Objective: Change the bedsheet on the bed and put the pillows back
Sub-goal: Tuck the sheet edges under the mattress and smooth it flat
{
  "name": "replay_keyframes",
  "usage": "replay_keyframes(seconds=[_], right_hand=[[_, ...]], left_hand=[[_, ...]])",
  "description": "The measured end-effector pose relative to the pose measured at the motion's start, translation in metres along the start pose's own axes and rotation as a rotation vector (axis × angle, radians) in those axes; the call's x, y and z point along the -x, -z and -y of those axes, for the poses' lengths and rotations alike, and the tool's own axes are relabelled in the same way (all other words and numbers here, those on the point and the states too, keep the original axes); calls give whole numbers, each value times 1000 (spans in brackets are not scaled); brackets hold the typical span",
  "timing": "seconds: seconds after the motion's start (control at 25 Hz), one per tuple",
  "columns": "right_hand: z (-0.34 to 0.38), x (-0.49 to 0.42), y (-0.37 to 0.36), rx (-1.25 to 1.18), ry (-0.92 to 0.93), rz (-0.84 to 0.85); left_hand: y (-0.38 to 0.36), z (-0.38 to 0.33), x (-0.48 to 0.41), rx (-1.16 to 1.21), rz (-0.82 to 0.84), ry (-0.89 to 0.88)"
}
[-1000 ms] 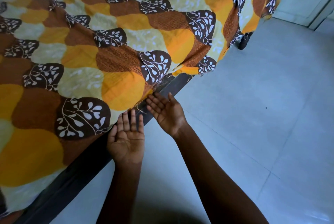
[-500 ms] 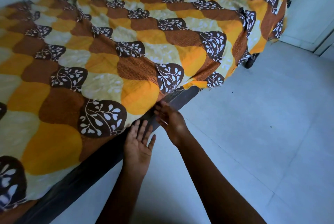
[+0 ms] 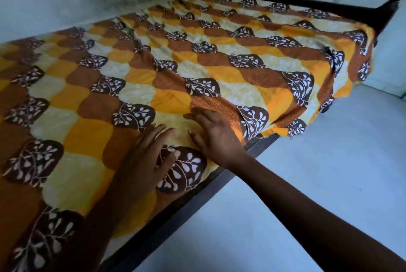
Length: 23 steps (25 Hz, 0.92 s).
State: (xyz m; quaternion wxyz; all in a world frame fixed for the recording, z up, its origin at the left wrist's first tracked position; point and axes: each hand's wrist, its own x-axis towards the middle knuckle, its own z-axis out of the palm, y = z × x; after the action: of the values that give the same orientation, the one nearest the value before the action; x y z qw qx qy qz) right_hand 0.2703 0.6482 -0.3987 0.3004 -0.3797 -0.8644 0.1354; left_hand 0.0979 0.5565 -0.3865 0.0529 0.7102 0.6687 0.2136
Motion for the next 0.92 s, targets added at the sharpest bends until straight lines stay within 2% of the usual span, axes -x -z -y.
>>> replay_keyframes(seconds=[0.08,0.16,0.32,0.44,0.72,0.92], right_hand=[[-2,-15,-15,180,69,121],[-9,-16,-30,266,84,198],[-16,-10,-48,387,86,176],[-14,-8,-50,410,86,153],[-21,-4,-63,337,113,68],[-20,-3,-66,282,127,19]], left_hand=[[-2,29,-9,-205,149,-26],[-13,44,-11,-301,207,-56],[-24,51,-8,-306,163,-76],[-27,55,-5,-247,55,-112],[-35,54,-3,-293,52,-92],[-43,58,0,-282,-11,-108]])
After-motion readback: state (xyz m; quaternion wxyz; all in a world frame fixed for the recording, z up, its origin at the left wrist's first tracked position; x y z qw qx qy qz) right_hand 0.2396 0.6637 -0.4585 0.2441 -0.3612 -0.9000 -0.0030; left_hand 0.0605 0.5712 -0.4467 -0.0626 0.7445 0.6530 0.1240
